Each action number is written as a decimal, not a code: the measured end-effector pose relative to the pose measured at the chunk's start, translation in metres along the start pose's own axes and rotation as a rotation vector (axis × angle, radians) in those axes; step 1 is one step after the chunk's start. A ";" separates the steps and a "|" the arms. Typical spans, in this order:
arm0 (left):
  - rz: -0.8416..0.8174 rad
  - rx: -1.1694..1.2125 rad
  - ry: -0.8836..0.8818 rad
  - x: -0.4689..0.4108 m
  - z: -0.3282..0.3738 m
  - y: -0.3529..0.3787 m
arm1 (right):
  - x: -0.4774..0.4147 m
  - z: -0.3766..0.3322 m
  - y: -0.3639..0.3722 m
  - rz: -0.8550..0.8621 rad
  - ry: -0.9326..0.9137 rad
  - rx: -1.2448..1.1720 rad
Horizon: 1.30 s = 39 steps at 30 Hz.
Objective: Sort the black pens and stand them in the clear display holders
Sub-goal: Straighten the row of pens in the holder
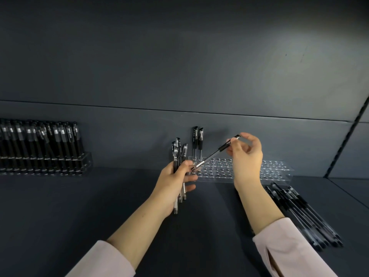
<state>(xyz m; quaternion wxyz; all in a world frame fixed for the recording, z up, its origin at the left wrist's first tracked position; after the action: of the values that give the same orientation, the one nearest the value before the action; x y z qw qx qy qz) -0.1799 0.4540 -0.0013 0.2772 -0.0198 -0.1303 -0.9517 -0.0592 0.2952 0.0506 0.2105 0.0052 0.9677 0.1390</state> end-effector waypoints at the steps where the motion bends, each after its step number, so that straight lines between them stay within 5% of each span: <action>1: 0.007 0.000 0.010 0.000 0.001 -0.001 | -0.001 -0.005 -0.004 0.032 -0.050 0.003; 6: 0.040 -0.017 0.033 -0.002 0.003 -0.009 | 0.004 -0.033 -0.007 0.062 -0.307 0.046; 15: 0.017 0.088 0.031 -0.002 0.005 -0.006 | 0.015 -0.037 0.015 -0.149 -0.499 0.302; 28: -0.060 0.023 0.039 0.003 0.005 -0.001 | 0.010 -0.033 0.023 -0.231 -0.635 0.480; 39: -0.029 -0.027 0.054 -0.001 0.004 -0.001 | 0.007 0.000 0.042 -0.491 -0.627 0.692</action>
<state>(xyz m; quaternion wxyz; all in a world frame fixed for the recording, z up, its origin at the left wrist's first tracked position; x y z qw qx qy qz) -0.1795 0.4563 0.0025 0.2664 0.0041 -0.1104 -0.9575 -0.0677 0.3363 0.0589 0.5022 -0.1112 0.8202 -0.2504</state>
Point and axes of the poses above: each hand's wrist, its own x-axis away from the middle knuckle, its own y-axis out of the palm, z = x × y, the point moved 7 cm from there along -x, towards the middle knuckle, and after that the axes turned 5 degrees about -y, right-handed, at the moved point
